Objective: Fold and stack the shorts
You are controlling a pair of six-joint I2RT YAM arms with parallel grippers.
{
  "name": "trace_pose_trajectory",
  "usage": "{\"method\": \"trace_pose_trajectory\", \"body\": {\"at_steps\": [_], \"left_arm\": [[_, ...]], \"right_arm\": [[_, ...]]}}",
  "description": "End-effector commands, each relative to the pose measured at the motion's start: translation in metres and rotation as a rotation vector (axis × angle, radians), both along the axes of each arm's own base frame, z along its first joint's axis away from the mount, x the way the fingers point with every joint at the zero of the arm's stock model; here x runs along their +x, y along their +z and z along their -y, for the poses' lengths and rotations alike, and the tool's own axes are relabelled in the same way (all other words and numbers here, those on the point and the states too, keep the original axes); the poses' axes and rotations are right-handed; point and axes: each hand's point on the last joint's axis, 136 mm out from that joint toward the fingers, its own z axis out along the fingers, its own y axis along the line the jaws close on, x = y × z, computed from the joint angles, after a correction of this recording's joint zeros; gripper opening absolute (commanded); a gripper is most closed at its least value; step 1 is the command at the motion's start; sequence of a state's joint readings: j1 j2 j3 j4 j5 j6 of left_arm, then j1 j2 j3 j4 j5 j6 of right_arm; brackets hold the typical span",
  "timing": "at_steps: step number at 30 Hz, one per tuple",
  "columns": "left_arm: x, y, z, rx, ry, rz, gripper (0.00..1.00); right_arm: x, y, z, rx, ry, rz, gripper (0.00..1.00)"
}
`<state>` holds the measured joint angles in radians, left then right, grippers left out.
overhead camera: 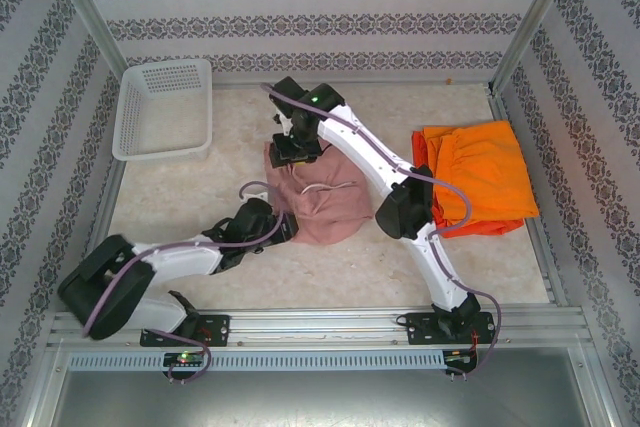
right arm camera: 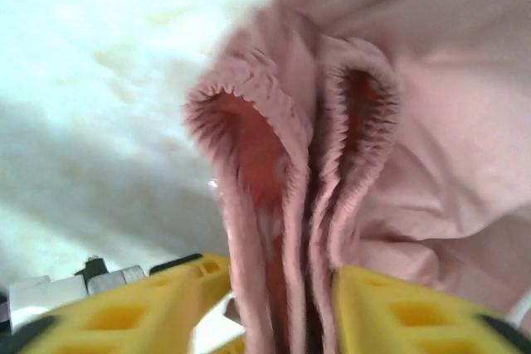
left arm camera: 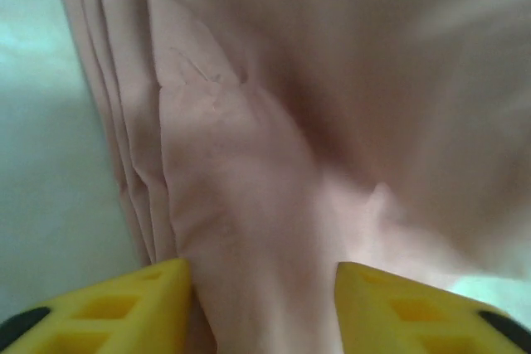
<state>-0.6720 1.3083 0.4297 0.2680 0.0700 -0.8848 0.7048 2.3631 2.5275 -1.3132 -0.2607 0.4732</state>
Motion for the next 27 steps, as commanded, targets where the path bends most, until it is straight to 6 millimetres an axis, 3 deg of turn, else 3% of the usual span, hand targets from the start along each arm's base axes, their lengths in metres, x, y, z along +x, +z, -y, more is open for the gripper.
{"method": "trace_pose_trajectory", "body": {"at_steps": [1, 4, 7, 10, 13, 19, 27], "left_arm": [[-0.006, 0.027, -0.020, -0.008, 0.063, 0.029, 0.59], [-0.017, 0.055, -0.035, -0.030, 0.097, 0.072, 0.67], [-0.022, 0.083, -0.050, -0.033, 0.133, 0.126, 0.77], [-0.017, 0.105, -0.057, -0.027, 0.141, 0.150, 0.82], [-0.004, 0.105, -0.050, -0.081, 0.117, 0.096, 0.82], [0.034, 0.097, -0.034, -0.197, 0.096, 0.054, 0.78], [0.074, 0.099, 0.003, -0.322, 0.038, 0.046, 0.76]], "right_arm": [[0.013, 0.091, -0.005, 0.329, -0.041, 0.068, 0.67], [0.014, 0.129, 0.015, 0.443, -0.074, 0.136, 0.76], [0.012, 0.134, 0.033, 0.531, -0.124, 0.156, 0.80], [0.004, 0.099, 0.057, 0.536, -0.197, 0.112, 0.83], [-0.004, 0.060, 0.076, 0.463, -0.236, 0.081, 0.85], [-0.019, -0.001, 0.077, 0.496, -0.284, -0.015, 0.86], [-0.029, -0.077, 0.076, 0.471, -0.337, -0.150, 0.86]]}}
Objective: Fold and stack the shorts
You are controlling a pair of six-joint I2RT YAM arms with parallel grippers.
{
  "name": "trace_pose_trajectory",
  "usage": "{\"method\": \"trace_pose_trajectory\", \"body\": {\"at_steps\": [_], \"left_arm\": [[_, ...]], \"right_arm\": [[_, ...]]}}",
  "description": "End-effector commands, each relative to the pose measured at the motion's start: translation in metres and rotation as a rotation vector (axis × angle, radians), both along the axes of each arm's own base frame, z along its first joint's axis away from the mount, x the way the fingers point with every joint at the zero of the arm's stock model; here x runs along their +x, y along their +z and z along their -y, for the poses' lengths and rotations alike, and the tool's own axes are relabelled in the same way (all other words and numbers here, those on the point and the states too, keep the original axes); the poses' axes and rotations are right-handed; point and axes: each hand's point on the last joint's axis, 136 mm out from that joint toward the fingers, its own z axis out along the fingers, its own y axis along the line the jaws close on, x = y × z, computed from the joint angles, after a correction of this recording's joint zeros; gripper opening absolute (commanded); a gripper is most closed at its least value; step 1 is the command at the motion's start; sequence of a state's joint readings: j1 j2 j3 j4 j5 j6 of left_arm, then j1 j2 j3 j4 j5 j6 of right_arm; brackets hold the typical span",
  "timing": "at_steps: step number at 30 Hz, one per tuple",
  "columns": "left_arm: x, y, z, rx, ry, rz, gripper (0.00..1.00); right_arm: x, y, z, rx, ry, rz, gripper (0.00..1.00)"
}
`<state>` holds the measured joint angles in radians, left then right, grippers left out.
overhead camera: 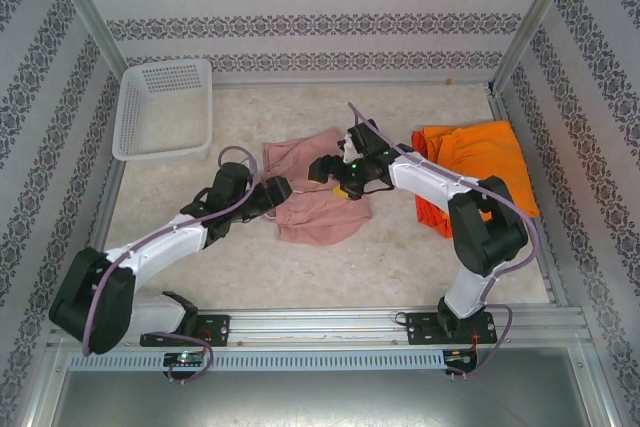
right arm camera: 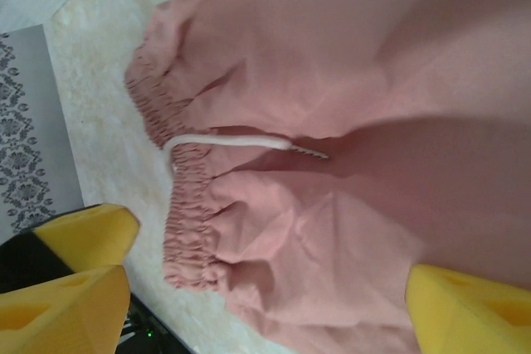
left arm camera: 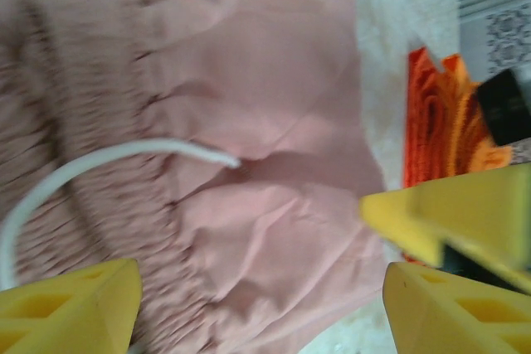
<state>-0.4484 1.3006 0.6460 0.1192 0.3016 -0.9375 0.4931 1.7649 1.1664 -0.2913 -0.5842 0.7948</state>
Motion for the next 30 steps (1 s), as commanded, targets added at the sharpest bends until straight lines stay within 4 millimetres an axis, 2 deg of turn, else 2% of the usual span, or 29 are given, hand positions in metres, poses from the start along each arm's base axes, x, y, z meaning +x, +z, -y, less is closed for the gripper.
{"method": "trace_pose_trajectory", "body": {"at_steps": [1, 6, 9, 13, 16, 19, 24, 27, 30], "left_arm": [[0.021, 0.031, 0.019, -0.139, -0.021, 0.088, 0.76], [0.018, -0.004, 0.020, -0.173, 0.000, 0.027, 0.76], [0.008, -0.031, 0.016, -0.153, 0.005, -0.025, 0.75], [-0.015, -0.063, 0.003, -0.128, 0.025, -0.086, 0.75], [-0.031, -0.072, -0.006, -0.106, 0.030, -0.102, 0.74], [-0.036, -0.059, -0.010, -0.084, 0.019, -0.082, 0.75], [-0.029, 0.007, -0.009, -0.075, -0.009, 0.031, 0.77], [-0.028, 0.032, -0.005, -0.115, -0.017, 0.057, 0.77], [-0.032, 0.031, 0.009, -0.160, -0.033, 0.045, 0.77]], "right_arm": [[0.000, -0.018, -0.006, 0.052, -0.012, -0.025, 0.86], [-0.024, -0.050, -0.005, 0.029, -0.006, -0.085, 0.86], [-0.043, -0.062, -0.004, 0.030, -0.002, -0.118, 0.86], [-0.068, -0.063, -0.004, 0.060, 0.013, -0.140, 0.86], [-0.078, -0.051, 0.000, 0.071, 0.017, -0.114, 0.86], [-0.077, -0.030, 0.009, 0.073, 0.006, -0.064, 0.86], [-0.068, 0.006, 0.008, 0.094, 0.008, 0.012, 0.86], [-0.066, 0.009, 0.009, 0.094, -0.004, 0.024, 0.87], [-0.069, 0.001, 0.014, 0.080, -0.022, 0.017, 0.87]]}}
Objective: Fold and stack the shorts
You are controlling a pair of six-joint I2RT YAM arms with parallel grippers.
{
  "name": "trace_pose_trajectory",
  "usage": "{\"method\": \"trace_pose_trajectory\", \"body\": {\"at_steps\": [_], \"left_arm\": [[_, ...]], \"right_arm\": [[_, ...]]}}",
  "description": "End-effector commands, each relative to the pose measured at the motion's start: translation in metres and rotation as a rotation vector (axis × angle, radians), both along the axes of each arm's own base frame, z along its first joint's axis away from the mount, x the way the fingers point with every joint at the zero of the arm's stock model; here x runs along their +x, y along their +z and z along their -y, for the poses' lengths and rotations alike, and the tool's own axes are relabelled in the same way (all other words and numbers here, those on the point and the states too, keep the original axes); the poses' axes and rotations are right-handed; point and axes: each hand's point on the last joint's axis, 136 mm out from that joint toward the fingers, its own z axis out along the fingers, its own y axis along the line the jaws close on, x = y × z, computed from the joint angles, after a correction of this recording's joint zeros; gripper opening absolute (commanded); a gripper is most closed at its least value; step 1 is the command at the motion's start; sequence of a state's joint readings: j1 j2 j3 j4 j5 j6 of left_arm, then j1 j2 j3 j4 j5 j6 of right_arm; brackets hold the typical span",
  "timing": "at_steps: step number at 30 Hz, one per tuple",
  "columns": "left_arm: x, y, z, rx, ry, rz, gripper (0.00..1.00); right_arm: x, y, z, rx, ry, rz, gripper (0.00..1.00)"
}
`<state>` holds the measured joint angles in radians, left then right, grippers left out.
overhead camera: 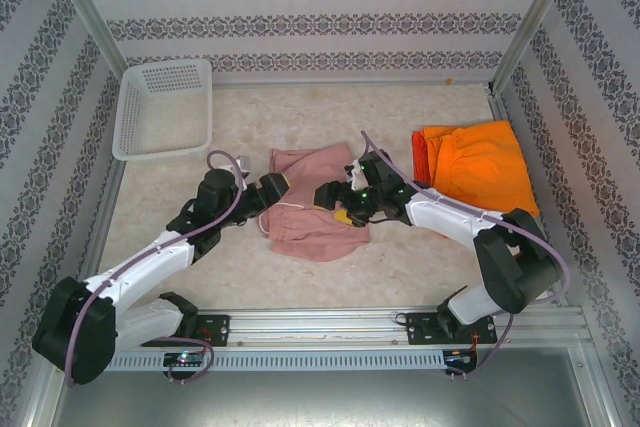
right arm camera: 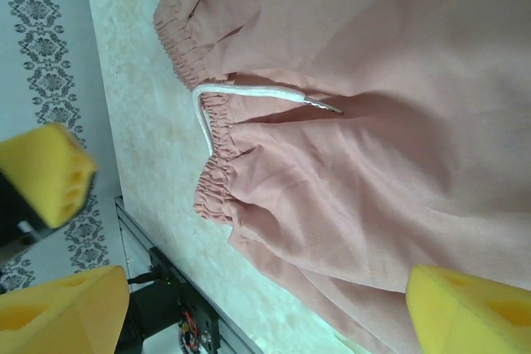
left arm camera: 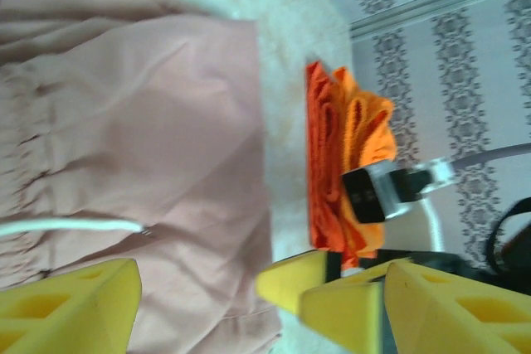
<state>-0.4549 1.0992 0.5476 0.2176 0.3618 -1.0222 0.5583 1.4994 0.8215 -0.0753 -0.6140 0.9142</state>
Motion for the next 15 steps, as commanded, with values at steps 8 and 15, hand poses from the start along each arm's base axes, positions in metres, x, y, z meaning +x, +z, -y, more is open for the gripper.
{"method": "trace_pose_trajectory", "body": {"at_steps": [8, 15], "left_arm": [[-0.024, -0.089, 0.028, 0.003, -0.042, -0.205, 0.77], [-0.030, -0.117, 0.006, 0.154, -0.006, -0.237, 0.77]], "right_arm": [[-0.025, -0.054, 0.028, -0.109, -0.035, -0.094, 0.87], [-0.051, -0.067, 0.038, -0.118, 0.009, -0.126, 0.88]]}}
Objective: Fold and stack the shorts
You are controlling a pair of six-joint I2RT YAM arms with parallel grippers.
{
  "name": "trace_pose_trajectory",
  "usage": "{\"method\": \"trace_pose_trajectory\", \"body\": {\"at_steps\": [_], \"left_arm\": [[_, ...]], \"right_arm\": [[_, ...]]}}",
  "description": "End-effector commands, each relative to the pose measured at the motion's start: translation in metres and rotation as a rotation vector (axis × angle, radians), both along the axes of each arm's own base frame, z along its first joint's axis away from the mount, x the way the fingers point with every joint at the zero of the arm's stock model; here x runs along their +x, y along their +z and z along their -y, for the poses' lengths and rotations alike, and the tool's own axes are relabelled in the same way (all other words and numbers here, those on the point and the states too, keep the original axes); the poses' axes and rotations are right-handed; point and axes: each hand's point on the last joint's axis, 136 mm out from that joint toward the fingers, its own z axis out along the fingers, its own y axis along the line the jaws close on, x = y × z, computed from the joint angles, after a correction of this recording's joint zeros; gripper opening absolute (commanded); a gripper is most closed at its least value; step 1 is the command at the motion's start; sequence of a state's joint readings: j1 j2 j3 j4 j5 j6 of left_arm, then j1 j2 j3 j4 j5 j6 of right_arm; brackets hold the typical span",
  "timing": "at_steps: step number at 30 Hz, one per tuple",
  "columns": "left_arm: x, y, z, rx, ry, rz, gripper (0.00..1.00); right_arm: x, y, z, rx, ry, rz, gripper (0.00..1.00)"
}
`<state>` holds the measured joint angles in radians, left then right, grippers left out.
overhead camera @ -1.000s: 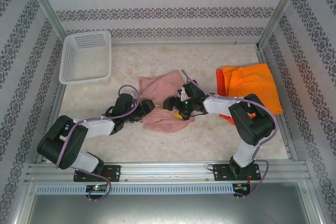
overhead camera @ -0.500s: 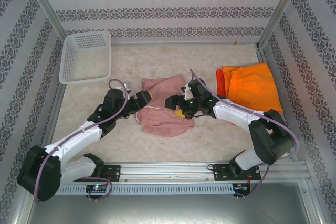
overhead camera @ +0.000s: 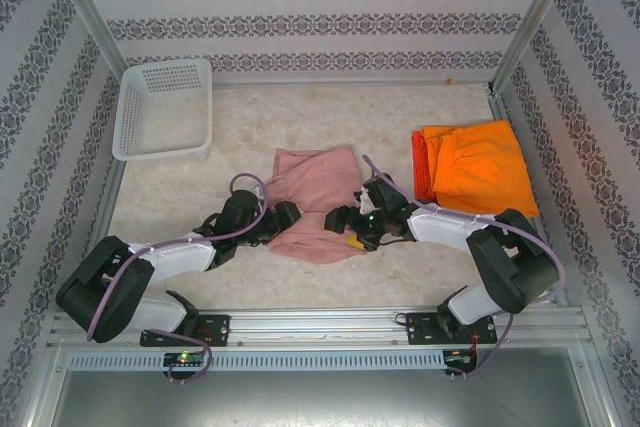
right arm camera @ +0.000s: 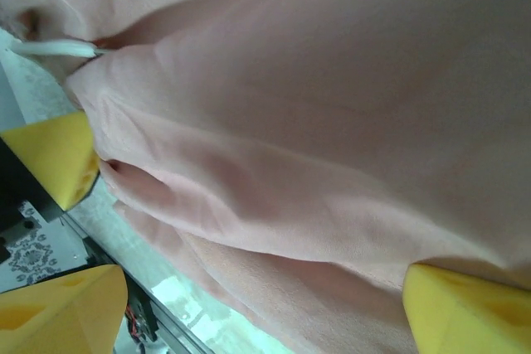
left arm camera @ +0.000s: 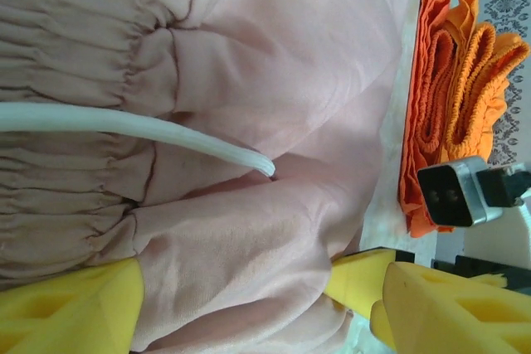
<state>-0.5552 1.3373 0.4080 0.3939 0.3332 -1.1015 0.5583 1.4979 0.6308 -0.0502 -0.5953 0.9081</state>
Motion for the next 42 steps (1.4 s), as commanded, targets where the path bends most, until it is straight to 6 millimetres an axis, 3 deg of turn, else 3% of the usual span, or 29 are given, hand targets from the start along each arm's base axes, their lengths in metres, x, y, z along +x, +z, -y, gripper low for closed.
{"method": "trace_pose_trajectory", "body": {"at_steps": [1, 7, 11, 14, 17, 22, 25, 31, 42], "left_arm": [[-0.001, -0.004, -0.014, 0.109, 0.015, 0.005, 0.78], [0.019, 0.059, -0.006, 0.131, -0.018, 0.136, 0.83], [0.029, 0.070, 0.005, 0.107, -0.038, 0.154, 0.83], [0.034, 0.058, 0.013, 0.107, -0.060, 0.132, 0.83], [0.035, 0.031, 0.012, 0.135, -0.059, 0.088, 0.82], [0.026, -0.015, 0.002, 0.190, -0.045, 0.022, 0.82], [0.019, -0.032, -0.003, 0.197, -0.035, -0.007, 0.82], [0.013, -0.041, -0.008, 0.205, -0.030, -0.016, 0.82], [0.013, -0.040, -0.009, 0.208, -0.031, -0.008, 0.82]], "right_arm": [[-0.010, 0.001, 0.009, -0.019, 0.035, 0.014, 0.88], [0.011, 0.034, 0.038, -0.187, 0.083, 0.189, 0.90], [0.032, 0.046, 0.073, -0.423, 0.125, 0.258, 0.91], [0.049, 0.050, 0.081, -0.480, 0.150, 0.282, 0.90], [0.064, 0.049, 0.081, -0.464, 0.149, 0.267, 0.87], [0.088, 0.035, 0.082, -0.474, 0.153, 0.225, 0.79], [0.098, 0.021, 0.077, -0.468, 0.168, 0.190, 0.72], [0.109, 0.005, 0.059, -0.404, 0.170, 0.137, 0.62], [0.111, -0.023, 0.054, -0.422, 0.172, 0.070, 0.52]]}}
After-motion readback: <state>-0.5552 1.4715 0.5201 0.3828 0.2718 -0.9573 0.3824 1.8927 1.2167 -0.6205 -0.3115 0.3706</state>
